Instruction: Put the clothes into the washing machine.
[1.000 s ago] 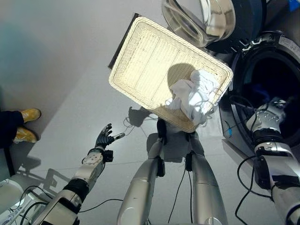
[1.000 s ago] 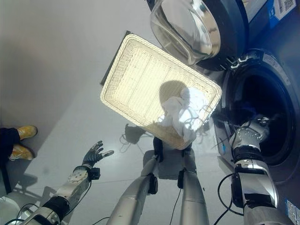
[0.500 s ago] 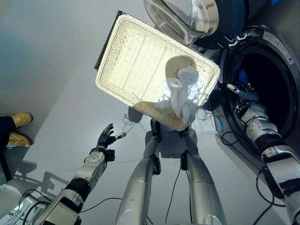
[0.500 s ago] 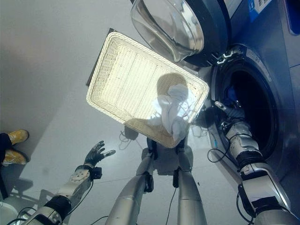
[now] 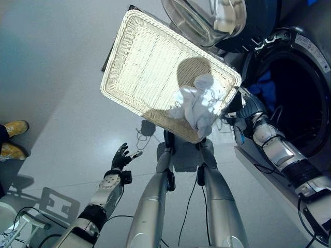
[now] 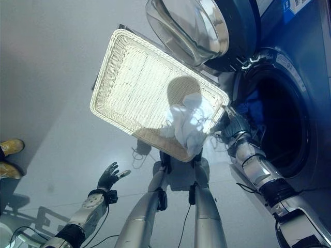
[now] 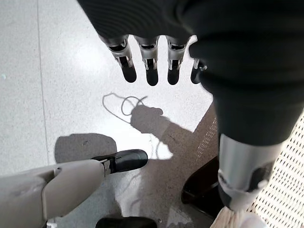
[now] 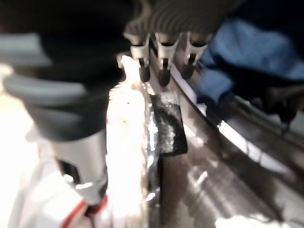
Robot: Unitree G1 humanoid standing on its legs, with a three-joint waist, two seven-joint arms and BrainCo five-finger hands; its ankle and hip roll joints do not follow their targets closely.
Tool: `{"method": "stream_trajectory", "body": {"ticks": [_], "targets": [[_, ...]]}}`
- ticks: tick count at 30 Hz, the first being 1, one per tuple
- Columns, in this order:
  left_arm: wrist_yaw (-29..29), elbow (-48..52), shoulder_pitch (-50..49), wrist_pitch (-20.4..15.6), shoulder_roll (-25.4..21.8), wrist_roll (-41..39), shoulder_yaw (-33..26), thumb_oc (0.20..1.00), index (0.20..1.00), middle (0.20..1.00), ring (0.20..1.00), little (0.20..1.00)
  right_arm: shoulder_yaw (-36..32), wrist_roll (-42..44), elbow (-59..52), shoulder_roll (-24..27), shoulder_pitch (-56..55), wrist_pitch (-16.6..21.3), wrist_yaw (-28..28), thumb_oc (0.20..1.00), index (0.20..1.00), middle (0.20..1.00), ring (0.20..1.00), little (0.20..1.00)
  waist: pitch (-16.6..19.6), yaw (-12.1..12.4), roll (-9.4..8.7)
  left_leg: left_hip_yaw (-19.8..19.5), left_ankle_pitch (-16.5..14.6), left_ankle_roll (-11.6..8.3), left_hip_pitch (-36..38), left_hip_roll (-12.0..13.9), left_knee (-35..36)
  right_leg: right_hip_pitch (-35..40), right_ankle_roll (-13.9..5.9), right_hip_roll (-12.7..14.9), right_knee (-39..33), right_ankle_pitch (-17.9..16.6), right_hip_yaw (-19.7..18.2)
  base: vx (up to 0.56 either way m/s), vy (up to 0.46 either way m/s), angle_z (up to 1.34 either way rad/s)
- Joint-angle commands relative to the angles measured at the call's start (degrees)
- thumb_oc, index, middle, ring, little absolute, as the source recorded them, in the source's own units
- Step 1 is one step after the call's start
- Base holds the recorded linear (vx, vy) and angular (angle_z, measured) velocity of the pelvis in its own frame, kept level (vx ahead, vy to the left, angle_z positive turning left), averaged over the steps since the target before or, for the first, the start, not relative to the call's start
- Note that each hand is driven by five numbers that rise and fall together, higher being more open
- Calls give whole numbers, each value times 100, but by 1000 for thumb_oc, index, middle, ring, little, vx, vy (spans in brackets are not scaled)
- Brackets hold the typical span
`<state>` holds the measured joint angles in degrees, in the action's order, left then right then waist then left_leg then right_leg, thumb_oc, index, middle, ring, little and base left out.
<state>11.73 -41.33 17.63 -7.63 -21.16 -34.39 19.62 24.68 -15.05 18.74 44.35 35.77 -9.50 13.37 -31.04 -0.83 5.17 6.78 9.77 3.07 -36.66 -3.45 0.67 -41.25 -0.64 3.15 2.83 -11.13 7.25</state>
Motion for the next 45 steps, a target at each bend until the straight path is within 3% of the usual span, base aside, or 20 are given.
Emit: {"method": "stream_trajectory", "body": {"ticks": [1,10,12,16,24,25,26,27,30,33,35,45], "targets": [[45,-144,-225,-73,-69,296,-50,1000,1000,1000,1000,1000,476,-529,-932,-46,227,305,-230,1000,1000,1000,1000,1000,124,177,-54,-268,-62,-429,-205,5,-295,-62,-467,-72,879,651,330,-9,38,2],[-49,-388,10,-50,-39,291,36,1000,1000,1000,1000,1000,1032,-812,-527,-186,974,76,-74,1000,1000,1000,1000,1000,124,367,-36,-370,-50,-415,-208,-32,-261,-53,-500,-6,905,673,436,-6,20,7],[-52,-428,29,-37,1,310,91,1000,1000,1000,1000,1000,1150,-764,-271,-305,1259,-294,168,1000,1000,1000,1000,1000,124,455,-5,-406,-37,-411,-207,-41,-225,-43,-497,10,915,688,471,2,23,13],[-54,-447,15,-30,23,317,100,1000,1000,1000,1000,1000,1082,-292,-228,-387,1297,-497,423,1000,1000,1000,1000,1000,124,486,3,-420,-34,-410,-201,-36,-203,-46,-498,12,946,709,481,6,18,9],[-46,-460,7,-14,34,313,98,1000,1000,1000,1000,1000,977,-253,-242,-432,1238,-537,575,1000,1000,1000,1000,1000,124,484,-5,-424,-33,-405,-191,-38,-191,-48,-493,3,962,715,478,7,22,7],[-26,-528,-74,-28,117,298,25,1000,1000,1000,1000,1000,489,729,-582,-552,781,-615,1481,1000,1000,1000,1000,1000,124,420,-86,-387,-43,-368,-129,-15,-123,-45,-497,-35,973,705,417,33,169,9],[24,-577,-150,-136,208,277,-19,1000,1000,1000,1000,1000,-177,1736,-862,-735,128,-3,2497,1000,1000,1000,1000,1000,124,299,-161,-354,-93,-344,-98,12,-126,-45,-502,-68,966,696,319,47,210,13],[85,-623,-203,-233,284,251,-24,1000,1000,1000,1000,1000,-577,1530,-1128,-899,-307,407,2991,1000,1000,1000,1000,1000,124,202,-199,-335,-138,-324,-78,13,-147,-53,-521,-87,963,674,249,27,125,14],[185,-652,-217,-268,384,243,-42,1000,1000,1000,1000,1000,-852,1033,-1514,-1013,-663,856,3342,1000,1000,1000,1000,1000,124,95,-226,-297,-187,-295,-56,12,-160,-69,-553,-101,956,646,175,19,56,12],[228,-674,-182,-260,424,233,-48,1000,1000,1000,1000,1000,-872,506,-1845,-984,-752,1086,3294,1000,1000,1000,1000,1000,124,44,-226,-273,-202,-280,-66,3,-177,-107,-569,-111,975,633,129,12,38,-17],[196,-703,-145,-263,436,250,-82,1000,1000,1000,1000,1000,-746,65,-2142,-879,-748,1220,2923,1000,1000,1000,1000,1000,124,23,-213,-256,-221,-278,-73,0,-191,-124,-588,-100,986,646,106,5,21,-9],[119,-916,-15,-379,389,312,-20,1000,1000,1000,1000,1000,27,-810,-2473,-497,-184,1187,2243,1000,1000,1000,1000,1000,124,95,-237,-272,-215,-306,-59,1,-161,-60,-613,-76,913,665,173,-4,-9,0]]}}
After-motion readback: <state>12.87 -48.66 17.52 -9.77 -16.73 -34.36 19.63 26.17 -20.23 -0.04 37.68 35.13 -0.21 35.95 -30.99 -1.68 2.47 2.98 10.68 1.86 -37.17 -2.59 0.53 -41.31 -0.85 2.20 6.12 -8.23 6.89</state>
